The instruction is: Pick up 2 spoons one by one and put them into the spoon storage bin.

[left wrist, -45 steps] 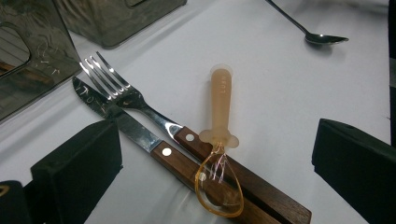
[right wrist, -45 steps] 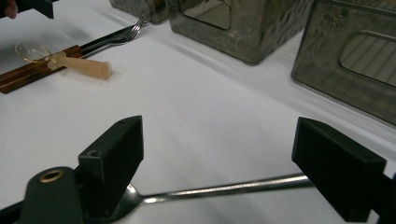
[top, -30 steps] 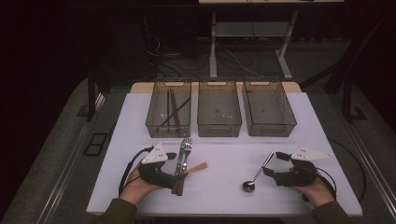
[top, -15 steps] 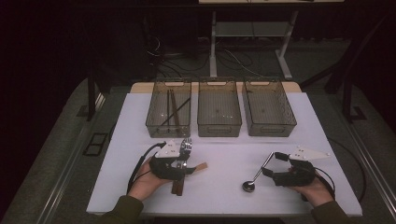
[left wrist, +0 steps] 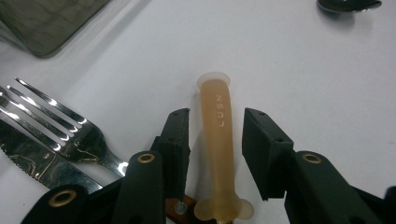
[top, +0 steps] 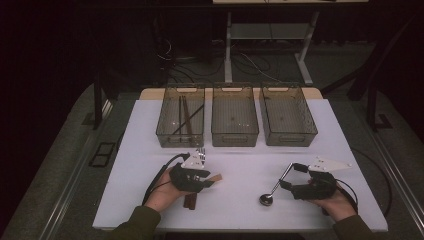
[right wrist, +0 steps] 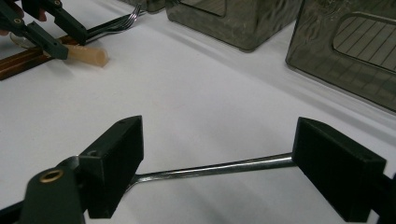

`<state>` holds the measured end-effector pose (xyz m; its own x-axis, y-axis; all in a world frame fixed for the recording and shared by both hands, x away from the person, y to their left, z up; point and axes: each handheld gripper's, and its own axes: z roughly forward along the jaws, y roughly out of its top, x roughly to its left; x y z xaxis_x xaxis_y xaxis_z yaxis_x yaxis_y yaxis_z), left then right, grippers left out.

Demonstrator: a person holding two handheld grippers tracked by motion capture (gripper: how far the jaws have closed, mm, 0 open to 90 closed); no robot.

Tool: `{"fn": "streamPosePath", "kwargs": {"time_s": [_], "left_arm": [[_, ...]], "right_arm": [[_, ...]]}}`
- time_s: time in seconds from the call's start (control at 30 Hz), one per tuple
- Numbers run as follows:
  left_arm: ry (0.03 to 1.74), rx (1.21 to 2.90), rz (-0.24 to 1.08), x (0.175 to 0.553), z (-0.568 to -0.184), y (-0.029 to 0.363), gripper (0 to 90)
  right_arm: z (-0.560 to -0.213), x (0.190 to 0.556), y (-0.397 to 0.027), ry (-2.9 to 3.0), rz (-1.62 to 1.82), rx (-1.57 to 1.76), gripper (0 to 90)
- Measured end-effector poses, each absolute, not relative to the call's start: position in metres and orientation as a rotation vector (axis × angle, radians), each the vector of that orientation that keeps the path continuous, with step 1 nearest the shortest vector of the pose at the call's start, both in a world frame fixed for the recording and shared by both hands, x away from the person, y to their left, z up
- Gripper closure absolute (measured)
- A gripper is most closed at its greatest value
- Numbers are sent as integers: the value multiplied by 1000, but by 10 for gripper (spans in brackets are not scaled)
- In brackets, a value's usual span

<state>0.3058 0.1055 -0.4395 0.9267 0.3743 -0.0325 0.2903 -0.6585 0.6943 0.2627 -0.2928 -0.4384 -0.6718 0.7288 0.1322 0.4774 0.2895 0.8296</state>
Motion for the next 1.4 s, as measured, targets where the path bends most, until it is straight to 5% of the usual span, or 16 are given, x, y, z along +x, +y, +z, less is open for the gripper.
{"fn": "streamPosePath", "kwargs": {"time_s": [0.37, 1.4], "left_arm": [[455, 2381, 138, 305, -444, 103, 743], [516, 2333, 102, 303, -432, 109, 762]], "right_arm": [[-439, 263, -292, 2294, 1323, 1101, 165], [-438, 262, -292, 2295, 1324, 1089, 165]]}}
